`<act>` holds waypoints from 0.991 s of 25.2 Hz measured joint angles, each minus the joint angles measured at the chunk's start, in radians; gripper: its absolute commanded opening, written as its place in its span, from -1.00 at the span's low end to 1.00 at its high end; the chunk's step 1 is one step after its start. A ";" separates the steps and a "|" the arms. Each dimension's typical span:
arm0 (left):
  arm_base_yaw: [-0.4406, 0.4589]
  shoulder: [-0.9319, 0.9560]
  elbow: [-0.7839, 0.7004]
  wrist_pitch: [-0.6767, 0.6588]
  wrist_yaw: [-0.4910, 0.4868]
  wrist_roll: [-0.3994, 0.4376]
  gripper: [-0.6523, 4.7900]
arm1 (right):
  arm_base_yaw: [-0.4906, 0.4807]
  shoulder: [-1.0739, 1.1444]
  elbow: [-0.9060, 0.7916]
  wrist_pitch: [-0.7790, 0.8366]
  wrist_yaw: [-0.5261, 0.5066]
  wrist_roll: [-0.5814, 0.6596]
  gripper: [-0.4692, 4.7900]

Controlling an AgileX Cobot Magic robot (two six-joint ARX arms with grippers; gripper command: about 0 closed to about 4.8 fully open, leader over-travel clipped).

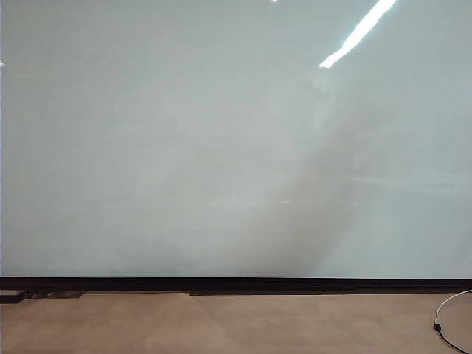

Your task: Pick up the pen on the shelf to the right of the whiteboard and draw a straight line.

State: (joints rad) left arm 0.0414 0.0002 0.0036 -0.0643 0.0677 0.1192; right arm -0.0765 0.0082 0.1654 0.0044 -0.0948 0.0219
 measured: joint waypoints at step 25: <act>0.000 0.000 0.000 0.000 0.000 0.000 -0.78 | -0.525 1.178 0.184 0.852 -0.558 0.055 0.75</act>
State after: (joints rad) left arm 0.0414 0.0002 0.0036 -0.0643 0.0677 0.1192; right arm -0.6010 1.1862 0.3492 0.8562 -0.6533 0.0769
